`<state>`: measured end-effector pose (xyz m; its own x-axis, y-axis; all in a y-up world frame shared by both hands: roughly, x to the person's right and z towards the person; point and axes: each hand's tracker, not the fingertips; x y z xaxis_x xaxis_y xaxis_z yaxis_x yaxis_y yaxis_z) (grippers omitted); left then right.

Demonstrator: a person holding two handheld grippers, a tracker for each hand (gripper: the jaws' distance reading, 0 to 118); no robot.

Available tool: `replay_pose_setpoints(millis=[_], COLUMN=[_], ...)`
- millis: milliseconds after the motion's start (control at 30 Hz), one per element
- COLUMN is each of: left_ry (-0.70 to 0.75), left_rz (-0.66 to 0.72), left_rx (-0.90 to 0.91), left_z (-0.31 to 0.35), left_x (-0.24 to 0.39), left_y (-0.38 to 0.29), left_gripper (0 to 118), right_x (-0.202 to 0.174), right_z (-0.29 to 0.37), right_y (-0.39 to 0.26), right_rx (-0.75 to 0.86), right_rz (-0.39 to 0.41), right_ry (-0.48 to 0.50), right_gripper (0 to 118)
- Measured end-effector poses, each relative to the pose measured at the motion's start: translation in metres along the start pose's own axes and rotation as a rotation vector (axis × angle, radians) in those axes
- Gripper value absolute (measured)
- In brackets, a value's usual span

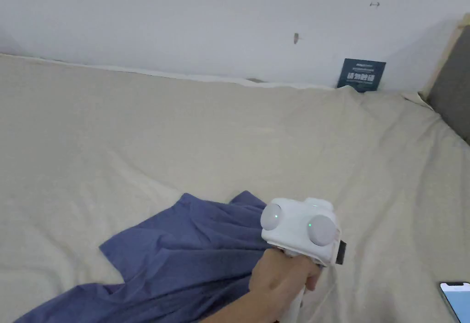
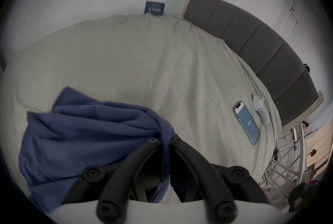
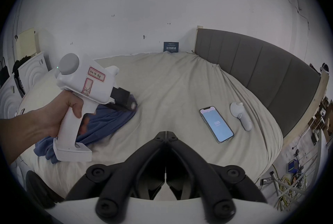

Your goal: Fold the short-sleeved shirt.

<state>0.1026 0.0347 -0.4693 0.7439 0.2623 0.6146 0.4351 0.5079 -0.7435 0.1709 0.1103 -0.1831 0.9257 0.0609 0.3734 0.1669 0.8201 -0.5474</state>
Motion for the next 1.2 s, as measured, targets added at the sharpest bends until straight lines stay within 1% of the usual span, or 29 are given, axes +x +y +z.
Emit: replay_pose_setpoints(millis=[33,67,100,133,167,233,267,400,433,467,500,533,567,600,633,667,733,800,833,867,900,933,967,1000,1033,1067,1100,1133,1200], left_ry=[0.031,0.034,-0.019,0.017,0.018,-0.002,0.006,0.176,0.247,0.307,0.33,0.32,0.318,0.343,0.418,0.459,0.437,0.354,0.328,0.312,0.322,0.308,0.347,0.327,0.332,0.348,0.329,0.322,0.359], left_rz=[-0.002,-0.009,-0.046,-0.056,-0.056,-0.045,-0.063,-0.068,-0.054,-0.029,0.03,0.087,0.135,0.179,0.169,0.181,0.222,0.269,0.284,0.279,0.251,0.223,0.1,0.062,0.099,0.08,0.082,0.062,0.037], left_rx=[0.003,-0.001,0.09,0.057,0.053,0.109,0.105,0.186,0.204,0.206,0.196,0.194,0.183,0.179,0.179,0.143,0.114,0.12,0.121,0.147,0.135,0.106,0.158,0.134,0.102,0.103,0.086,0.075,0.038], left_z=[0.005,0.015,0.034,0.05,0.073,0.124,0.147,0.241,0.262,0.279,0.294,0.308,0.317,0.323,0.331,0.333,0.332,0.326,0.322,0.317,0.308,0.293,0.286,0.274,0.261,0.25,0.237,0.242,0.228], left_x=[-0.003,-0.008,-0.02,-0.03,-0.033,-0.051,-0.066,-0.131,-0.15,-0.17,-0.188,-0.206,-0.22,-0.233,-0.243,-0.252,-0.265,-0.271,-0.276,-0.279,-0.281,-0.286,-0.287,-0.27,-0.264,-0.257,-0.25,-0.285,-0.281], left_y=[-0.003,-0.01,-0.014,-0.016,-0.022,-0.041,-0.052,-0.129,-0.148,-0.171,-0.189,-0.209,-0.227,-0.245,-0.26,-0.272,-0.286,-0.294,-0.292,-0.289,-0.284,-0.277,-0.271,-0.286,-0.292,-0.296,-0.301,-0.254,-0.251], left_gripper=[76,118,111,107,110,111,111,109,107,104,95,57,7,0,0,0,0,0,35,94,118,115,115,115,115,115,115,115,115], right_x=[-0.003,-0.006,-0.009,-0.013,-0.018,-0.03,-0.036,-0.062,-0.069,-0.077,-0.084,-0.091,-0.098,-0.106,-0.113,-0.12,-0.131,-0.141,-0.145,-0.149,-0.151,-0.153,-0.155,-0.156,-0.158,-0.159,-0.159,-0.159,-0.16], right_z=[-0.001,-0.002,-0.001,0.0,0.003,0.013,0.019,0.045,0.048,0.051,0.054,0.057,0.059,0.061,0.063,0.065,0.067,0.067,0.067,0.066,0.065,0.064,0.062,0.06,0.058,0.055,0.052,0.049,0.043], right_y=[-0.001,-0.001,-0.002,-0.002,-0.002,-0.001,0.0,-0.005,-0.006,-0.007,-0.009,-0.01,-0.011,-0.013,-0.014,-0.015,-0.016,-0.017,-0.017,-0.017,-0.017,-0.018,-0.019,-0.02,-0.022,-0.023,-0.024,-0.025,-0.026], right_rx=[-0.01,-0.014,-0.016,-0.015,-0.008,0.004,0.01,0.042,0.042,0.038,0.035,0.029,0.024,0.021,0.016,0.009,0.002,-0.013,-0.017,-0.022,-0.027,-0.036,-0.041,-0.046,-0.053,-0.062,-0.074,-0.085,-0.105], right_rz=[0.005,0.007,0.007,0.006,0.001,-0.004,-0.003,0.023,0.025,0.027,0.027,0.026,0.027,0.033,0.038,0.043,0.049,0.072,0.083,0.092,0.099,0.106,0.111,0.117,0.125,0.132,0.134,0.135,0.138], right_ry=[0.012,0.023,0.028,0.042,0.054,0.084,0.104,0.179,0.196,0.21,0.227,0.245,0.257,0.271,0.277,0.29,0.313,0.319,0.319,0.321,0.323,0.327,0.329,0.325,0.32,0.313,0.308,0.305,0.305], right_gripper=[0,0,0,0,0,0,0,0,0,0,0,0,0,0,0,0,0,0,0,0,0,0,0,0,0,0,0,0,0])
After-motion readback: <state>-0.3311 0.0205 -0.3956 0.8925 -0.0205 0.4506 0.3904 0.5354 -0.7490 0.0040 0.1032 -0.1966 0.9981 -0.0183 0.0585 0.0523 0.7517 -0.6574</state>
